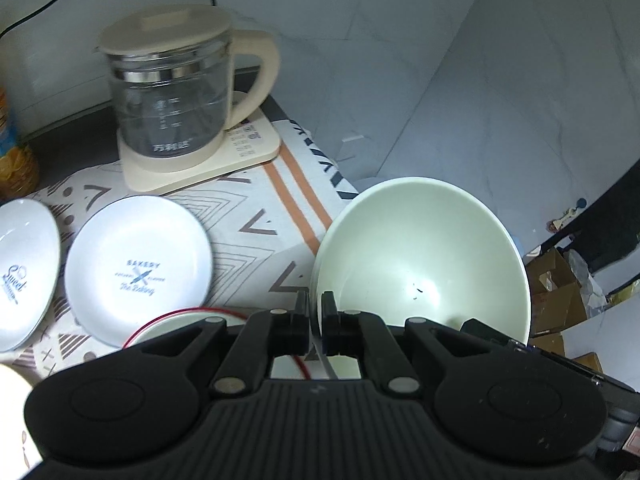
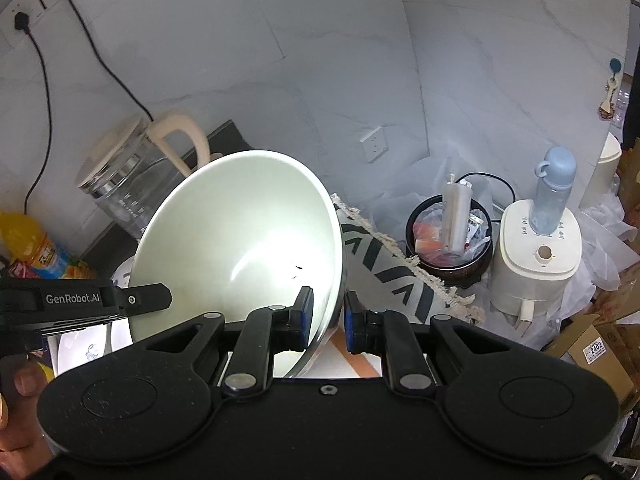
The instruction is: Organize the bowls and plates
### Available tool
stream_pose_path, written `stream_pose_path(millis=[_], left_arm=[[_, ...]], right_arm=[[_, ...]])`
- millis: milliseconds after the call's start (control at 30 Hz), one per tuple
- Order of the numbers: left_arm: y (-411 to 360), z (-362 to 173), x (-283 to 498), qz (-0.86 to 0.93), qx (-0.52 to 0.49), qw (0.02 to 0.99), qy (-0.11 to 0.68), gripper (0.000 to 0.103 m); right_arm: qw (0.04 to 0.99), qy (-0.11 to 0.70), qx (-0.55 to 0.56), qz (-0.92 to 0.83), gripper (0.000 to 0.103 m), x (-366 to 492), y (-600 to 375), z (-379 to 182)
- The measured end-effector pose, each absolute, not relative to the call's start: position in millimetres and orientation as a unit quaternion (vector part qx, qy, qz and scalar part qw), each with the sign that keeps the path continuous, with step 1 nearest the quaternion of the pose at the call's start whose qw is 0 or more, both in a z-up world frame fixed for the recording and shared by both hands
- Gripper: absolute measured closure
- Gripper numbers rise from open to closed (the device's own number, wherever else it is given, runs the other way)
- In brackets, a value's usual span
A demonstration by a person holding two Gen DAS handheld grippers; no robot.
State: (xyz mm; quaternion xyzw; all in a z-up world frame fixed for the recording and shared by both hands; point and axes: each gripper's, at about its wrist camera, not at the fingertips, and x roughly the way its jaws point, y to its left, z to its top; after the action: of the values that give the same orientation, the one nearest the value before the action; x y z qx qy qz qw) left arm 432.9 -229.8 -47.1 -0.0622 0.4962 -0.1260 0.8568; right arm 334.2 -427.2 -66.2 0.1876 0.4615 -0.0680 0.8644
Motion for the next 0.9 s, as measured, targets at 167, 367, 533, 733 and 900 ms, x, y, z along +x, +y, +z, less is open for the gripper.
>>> stream_pose_path(millis=[167,367,533,733,900], left_arm=[[-206,-41,426,-0.097,-0.074,0.864,0.489,0.1],[-172,-33,416,-0.057,-0.094,0.87,0.48,0.1],[-142,-32,404,-0.024,-0.112,0.873,0.475,0.1],[-117,-35,386,0.012,-0.129,0.871,0.474,0.1],[-108,-43,374,0.029,-0.139,0.865,0.481,0.1]], right_arm=[[0.867,0.461,0.184,-0.044,0.087,337,-412,-62],[0.869,0.465,0.17,-0.005,0.087,346,-384,-58],[0.868,0.471,0.157,0.03,0.087,353,-357,-56],[0.863,0.48,0.139,0.069,0.087,356,-327,-55],[0.857,0.492,0.125,0.093,0.087,352,-309,-59]])
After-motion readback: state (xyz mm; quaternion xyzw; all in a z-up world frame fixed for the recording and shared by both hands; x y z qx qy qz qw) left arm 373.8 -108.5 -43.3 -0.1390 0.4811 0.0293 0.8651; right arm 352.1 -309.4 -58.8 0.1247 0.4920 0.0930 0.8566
